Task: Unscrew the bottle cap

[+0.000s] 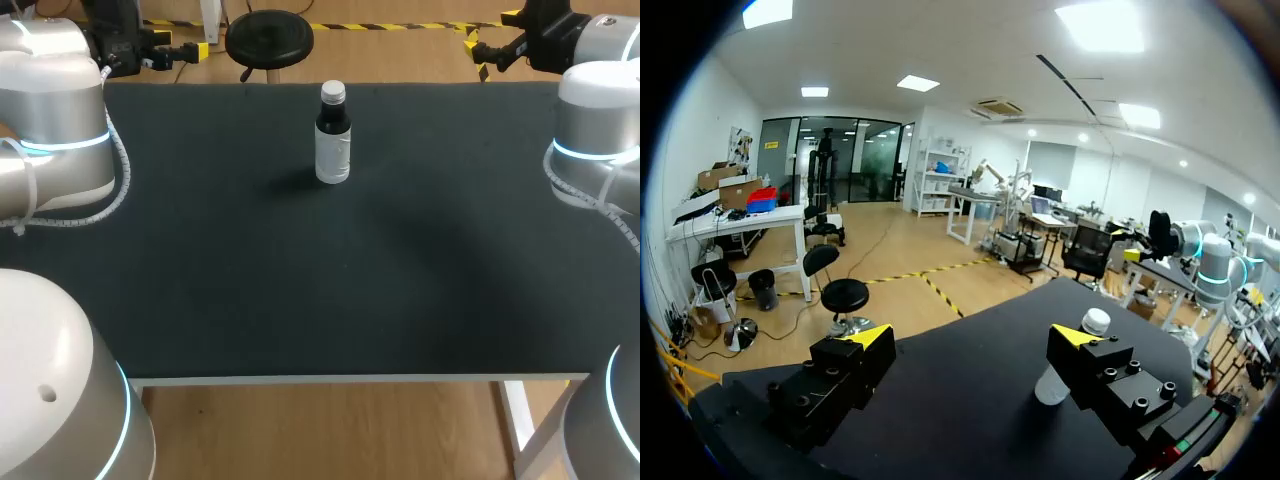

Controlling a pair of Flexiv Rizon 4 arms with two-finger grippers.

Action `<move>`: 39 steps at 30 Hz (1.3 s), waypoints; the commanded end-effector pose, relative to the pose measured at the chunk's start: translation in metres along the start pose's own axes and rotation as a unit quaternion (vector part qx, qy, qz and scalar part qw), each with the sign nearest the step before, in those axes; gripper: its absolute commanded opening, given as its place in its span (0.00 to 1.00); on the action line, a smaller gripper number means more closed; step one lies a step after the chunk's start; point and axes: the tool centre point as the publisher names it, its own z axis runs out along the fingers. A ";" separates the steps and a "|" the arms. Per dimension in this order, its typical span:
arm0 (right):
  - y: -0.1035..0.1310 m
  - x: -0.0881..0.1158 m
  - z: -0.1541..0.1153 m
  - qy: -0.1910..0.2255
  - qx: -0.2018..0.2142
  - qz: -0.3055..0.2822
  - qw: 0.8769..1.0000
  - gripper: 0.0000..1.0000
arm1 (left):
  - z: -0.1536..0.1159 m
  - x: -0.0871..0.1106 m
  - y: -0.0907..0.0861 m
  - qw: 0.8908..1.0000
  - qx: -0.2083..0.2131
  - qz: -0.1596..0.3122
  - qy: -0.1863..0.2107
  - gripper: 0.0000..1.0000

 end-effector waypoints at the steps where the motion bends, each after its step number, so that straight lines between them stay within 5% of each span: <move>1: 0.000 0.000 0.000 0.000 0.000 0.000 1.000 1.00 | 0.000 0.000 0.000 1.000 0.000 -0.001 0.000 1.00; 30: 0.000 0.000 0.000 0.000 0.000 0.000 1.000 1.00 | 0.000 0.000 0.000 1.000 0.000 -0.001 0.000 1.00; 39: 0.000 0.000 0.000 0.000 0.000 0.000 1.000 1.00 | 0.019 0.018 0.003 0.991 0.024 0.080 0.105 1.00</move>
